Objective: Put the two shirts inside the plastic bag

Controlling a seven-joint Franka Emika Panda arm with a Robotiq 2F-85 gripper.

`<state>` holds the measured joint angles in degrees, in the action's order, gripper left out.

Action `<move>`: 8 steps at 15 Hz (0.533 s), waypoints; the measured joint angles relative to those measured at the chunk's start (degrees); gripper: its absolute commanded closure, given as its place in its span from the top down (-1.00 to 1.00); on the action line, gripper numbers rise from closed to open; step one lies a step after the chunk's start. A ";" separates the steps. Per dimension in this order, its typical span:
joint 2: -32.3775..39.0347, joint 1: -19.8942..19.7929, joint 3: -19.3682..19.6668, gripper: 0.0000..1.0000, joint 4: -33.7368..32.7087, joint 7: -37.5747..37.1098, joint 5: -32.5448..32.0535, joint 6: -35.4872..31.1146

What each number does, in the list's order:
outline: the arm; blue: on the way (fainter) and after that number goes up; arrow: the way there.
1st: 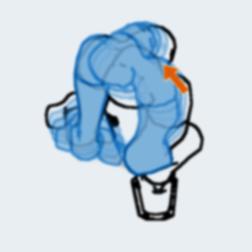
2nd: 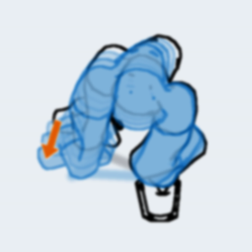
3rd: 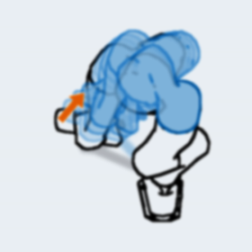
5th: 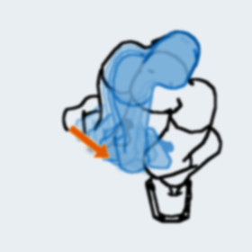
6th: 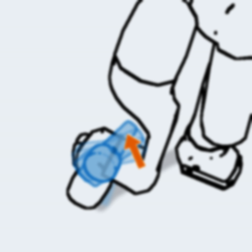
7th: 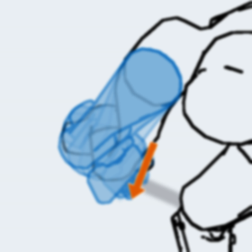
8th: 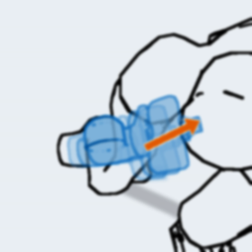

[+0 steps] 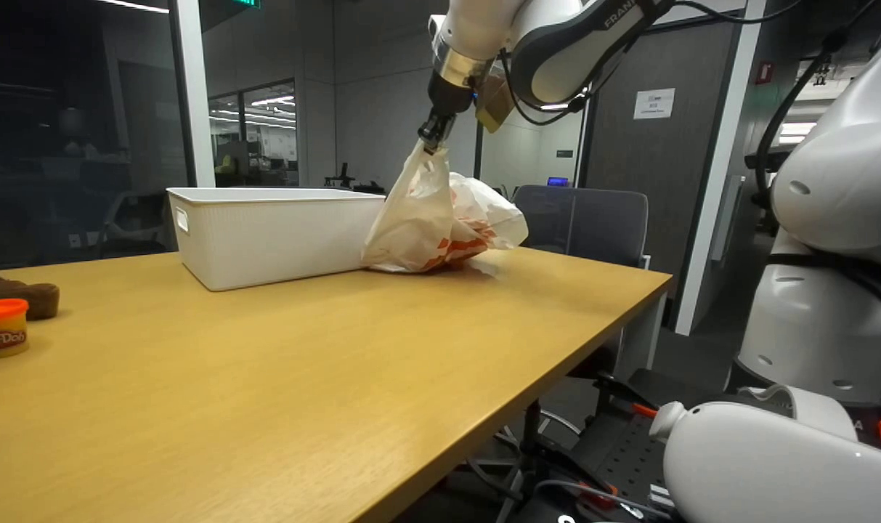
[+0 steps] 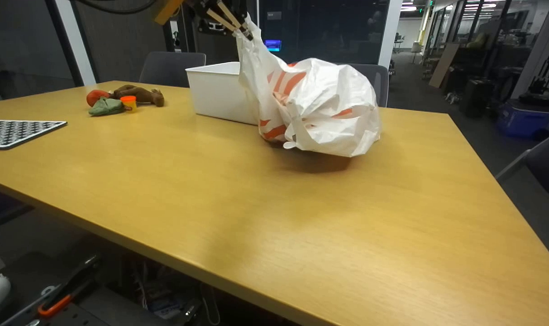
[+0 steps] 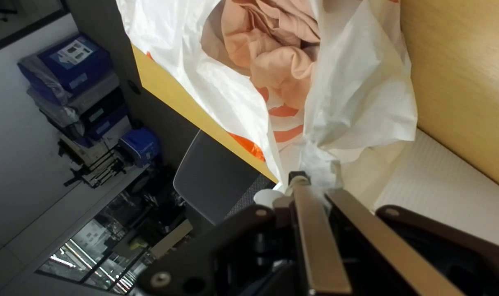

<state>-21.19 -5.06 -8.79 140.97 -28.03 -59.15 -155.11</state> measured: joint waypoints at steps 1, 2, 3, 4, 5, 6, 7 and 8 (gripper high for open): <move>0.11 0.07 -0.01 -0.99 0.38 -0.07 -0.01 -0.26; 0.29 0.23 0.00 -0.99 0.91 -0.08 0.06 -0.68; 0.53 0.36 -0.02 -0.99 1.44 -0.13 0.06 -1.16; 0.69 0.36 -0.11 -0.99 1.78 -0.47 -0.32 -1.34; 0.72 0.31 -0.28 -0.99 1.94 -1.11 -1.07 -1.38; 0.63 0.24 -0.44 -0.99 1.93 -1.99 -2.08 -1.40; 0.38 0.20 -0.56 -0.99 1.89 -2.94 -3.28 -1.40; -0.04 0.11 -0.70 -0.99 1.77 -3.94 -4.76 -1.40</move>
<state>-21.23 -4.95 -9.49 142.74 -31.96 -63.91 -156.52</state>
